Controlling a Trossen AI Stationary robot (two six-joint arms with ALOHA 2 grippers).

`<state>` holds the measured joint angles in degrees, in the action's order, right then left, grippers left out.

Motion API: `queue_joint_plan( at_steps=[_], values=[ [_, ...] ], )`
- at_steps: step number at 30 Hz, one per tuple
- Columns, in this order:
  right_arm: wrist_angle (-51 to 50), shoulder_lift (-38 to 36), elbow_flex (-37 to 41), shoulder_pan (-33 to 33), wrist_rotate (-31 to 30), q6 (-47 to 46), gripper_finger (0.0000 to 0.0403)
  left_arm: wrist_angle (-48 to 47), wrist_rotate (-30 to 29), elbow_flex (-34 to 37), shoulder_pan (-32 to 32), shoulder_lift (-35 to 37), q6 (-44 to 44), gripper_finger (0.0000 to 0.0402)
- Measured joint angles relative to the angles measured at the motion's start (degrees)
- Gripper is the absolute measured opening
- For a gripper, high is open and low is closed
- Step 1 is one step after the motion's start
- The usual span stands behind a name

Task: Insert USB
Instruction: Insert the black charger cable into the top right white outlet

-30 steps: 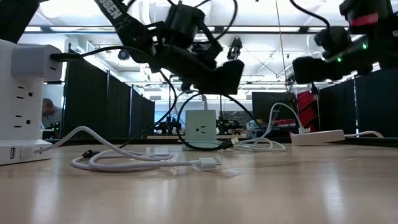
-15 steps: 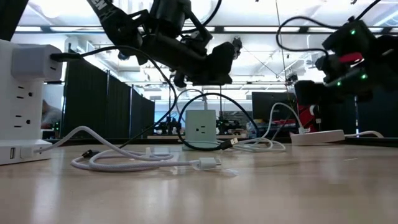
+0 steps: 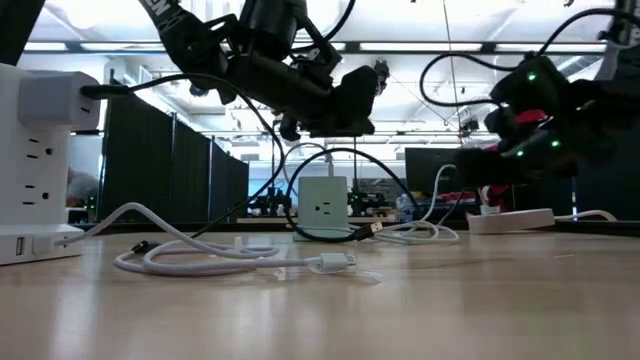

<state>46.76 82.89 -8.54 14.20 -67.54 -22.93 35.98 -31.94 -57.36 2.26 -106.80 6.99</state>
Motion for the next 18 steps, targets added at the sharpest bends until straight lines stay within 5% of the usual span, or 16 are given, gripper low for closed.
queue_joint_plan(
  at_steps=[18],
  values=[
    [-0.3,3.8,-3.0,-0.2,-0.1,0.0,0.0001,-2.2,0.0,0.2,-0.8,0.0,0.0,0.0105]
  ],
)
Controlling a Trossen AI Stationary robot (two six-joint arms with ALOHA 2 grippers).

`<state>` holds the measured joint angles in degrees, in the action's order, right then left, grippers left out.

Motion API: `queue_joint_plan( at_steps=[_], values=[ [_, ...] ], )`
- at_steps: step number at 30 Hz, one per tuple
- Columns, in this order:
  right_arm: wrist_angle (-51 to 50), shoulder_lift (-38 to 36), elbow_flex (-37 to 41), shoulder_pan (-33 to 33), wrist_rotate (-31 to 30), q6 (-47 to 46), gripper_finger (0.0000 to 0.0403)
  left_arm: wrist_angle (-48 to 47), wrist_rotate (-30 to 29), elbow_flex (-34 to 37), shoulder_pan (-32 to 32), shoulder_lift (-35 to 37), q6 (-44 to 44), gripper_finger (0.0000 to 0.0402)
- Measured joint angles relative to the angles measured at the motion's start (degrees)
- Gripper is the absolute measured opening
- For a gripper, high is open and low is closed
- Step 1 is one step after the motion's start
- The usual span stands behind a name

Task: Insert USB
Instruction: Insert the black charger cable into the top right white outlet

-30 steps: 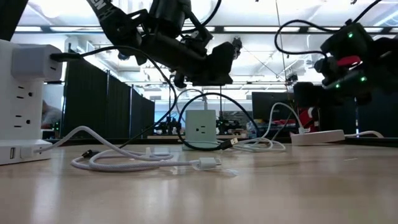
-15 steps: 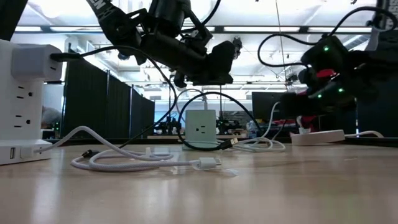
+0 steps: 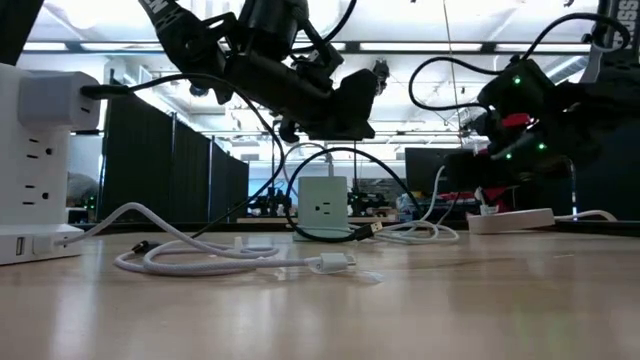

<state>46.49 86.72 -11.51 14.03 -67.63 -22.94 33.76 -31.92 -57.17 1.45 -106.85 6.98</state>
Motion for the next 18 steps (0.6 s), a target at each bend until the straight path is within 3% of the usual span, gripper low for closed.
queue_joint_plan(
  at_steps=[18],
  values=[
    [-7.7,-1.0,0.2,-2.8,0.4,-1.2,0.0001,-2.0,0.0,0.3,-0.3,0.0,0.0,0.0105]
  ],
)
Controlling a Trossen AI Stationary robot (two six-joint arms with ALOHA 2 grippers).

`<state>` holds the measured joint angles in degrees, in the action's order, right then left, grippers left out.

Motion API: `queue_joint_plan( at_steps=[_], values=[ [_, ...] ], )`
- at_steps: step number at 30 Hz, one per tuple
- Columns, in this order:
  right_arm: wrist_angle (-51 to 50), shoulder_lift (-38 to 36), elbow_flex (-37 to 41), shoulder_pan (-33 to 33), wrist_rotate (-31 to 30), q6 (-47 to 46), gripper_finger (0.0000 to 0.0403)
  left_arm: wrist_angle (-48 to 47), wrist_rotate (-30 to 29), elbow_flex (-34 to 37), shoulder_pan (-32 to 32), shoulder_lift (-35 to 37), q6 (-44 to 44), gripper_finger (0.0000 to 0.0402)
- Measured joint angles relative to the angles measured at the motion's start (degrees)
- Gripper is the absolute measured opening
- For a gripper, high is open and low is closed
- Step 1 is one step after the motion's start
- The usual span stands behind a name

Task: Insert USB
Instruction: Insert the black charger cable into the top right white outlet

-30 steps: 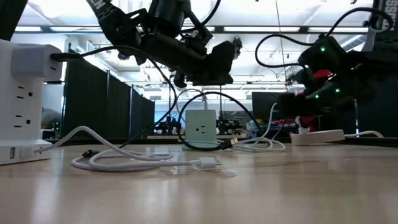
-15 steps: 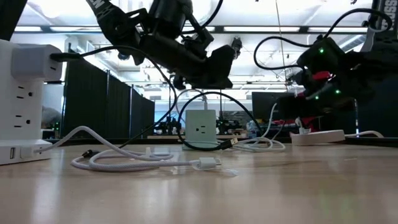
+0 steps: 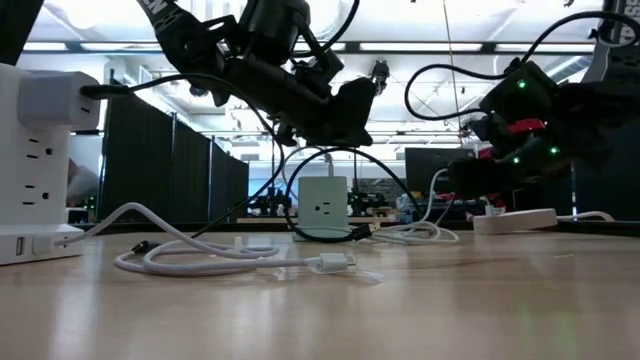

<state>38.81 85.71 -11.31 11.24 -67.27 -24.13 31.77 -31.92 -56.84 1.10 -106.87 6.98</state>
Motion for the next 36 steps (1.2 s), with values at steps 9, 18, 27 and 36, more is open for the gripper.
queue_joint_plan(
  at_steps=[9,18,27,36],
  values=[
    [-9.4,-5.2,0.1,-0.2,2.2,-1.6,0.0,-0.1,0.0,0.0,0.0,0.0,0.1,0.0105],
    [-19.9,-10.5,0.2,-0.1,3.2,-6.6,0.0,-0.1,0.0,0.0,0.0,0.0,0.2,0.0105],
    [-20.1,-10.1,0.2,0.8,5.3,-6.9,0.0,-0.1,0.0,0.0,-0.3,0.0,0.9,0.0105],
    [-20.1,-9.9,0.2,2.7,5.0,-5.4,0.0,-0.2,0.0,0.0,-0.7,0.0,1.2,0.0105]
  ],
)
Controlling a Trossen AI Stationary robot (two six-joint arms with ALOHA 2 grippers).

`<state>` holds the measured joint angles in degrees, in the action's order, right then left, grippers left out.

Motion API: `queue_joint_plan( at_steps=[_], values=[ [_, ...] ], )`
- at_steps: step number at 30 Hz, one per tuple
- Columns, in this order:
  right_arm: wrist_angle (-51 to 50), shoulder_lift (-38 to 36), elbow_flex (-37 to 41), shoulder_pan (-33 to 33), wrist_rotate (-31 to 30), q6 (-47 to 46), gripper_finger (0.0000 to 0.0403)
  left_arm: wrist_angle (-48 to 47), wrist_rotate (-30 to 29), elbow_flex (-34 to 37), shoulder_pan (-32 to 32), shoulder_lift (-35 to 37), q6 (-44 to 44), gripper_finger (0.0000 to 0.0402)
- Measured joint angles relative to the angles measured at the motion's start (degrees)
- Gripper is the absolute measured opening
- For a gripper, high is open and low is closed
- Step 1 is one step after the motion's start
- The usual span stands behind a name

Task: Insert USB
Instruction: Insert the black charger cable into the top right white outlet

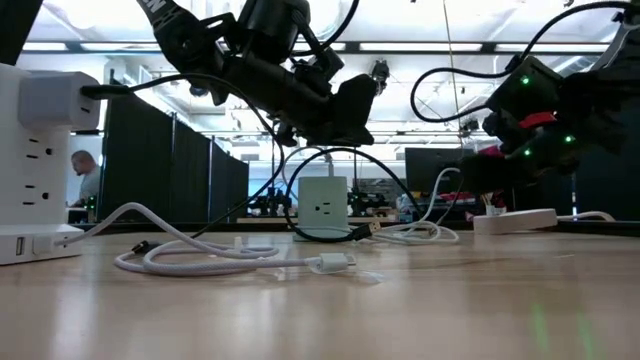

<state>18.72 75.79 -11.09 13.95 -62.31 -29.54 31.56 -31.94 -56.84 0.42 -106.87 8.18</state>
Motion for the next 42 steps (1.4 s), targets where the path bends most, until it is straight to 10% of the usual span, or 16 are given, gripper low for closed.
queue_joint_plan(
  at_steps=[14,42],
  values=[
    [-2.6,0.5,0.6,2.0,6.8,0.1,0.0,0.0,0.0,0.0,0.0,0.0,0.1,0.0105],
    [-1.4,-9.5,1.9,-1.7,0.7,9.9,0.0,0.1,0.0,0.0,-0.4,0.0,1.4,0.0105]
  ],
)
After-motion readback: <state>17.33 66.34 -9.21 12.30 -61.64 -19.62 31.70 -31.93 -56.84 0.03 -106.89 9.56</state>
